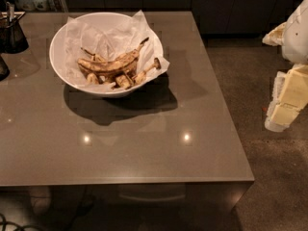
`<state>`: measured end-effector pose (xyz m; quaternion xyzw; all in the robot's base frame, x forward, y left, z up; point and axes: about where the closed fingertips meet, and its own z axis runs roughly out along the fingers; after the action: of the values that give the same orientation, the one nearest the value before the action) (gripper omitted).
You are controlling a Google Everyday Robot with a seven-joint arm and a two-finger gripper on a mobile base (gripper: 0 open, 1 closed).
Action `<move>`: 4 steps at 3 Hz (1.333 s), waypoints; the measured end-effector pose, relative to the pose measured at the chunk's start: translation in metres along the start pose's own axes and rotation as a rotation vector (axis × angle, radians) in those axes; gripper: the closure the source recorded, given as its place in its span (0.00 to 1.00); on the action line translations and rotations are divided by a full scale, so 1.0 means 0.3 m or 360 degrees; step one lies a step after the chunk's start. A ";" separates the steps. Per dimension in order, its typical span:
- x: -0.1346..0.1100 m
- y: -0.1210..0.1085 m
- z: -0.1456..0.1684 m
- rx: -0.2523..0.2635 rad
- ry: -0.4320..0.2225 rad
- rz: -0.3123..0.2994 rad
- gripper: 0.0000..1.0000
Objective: Pick banana from white bowl
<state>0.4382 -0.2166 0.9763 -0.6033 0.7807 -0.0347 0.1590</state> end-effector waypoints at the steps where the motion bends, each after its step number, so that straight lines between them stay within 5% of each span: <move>1: -0.008 -0.005 -0.004 0.0016 0.0007 -0.0001 0.00; 2: -0.090 -0.037 -0.001 0.0008 0.0064 -0.0083 0.00; 4: -0.346 -0.126 0.035 -0.0021 0.0162 -0.0456 0.00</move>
Offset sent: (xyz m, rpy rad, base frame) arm 0.0425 0.0604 0.0173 -0.1514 0.0412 0.1170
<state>0.4995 -0.1262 0.9971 -0.7071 0.6938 -0.0824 0.1088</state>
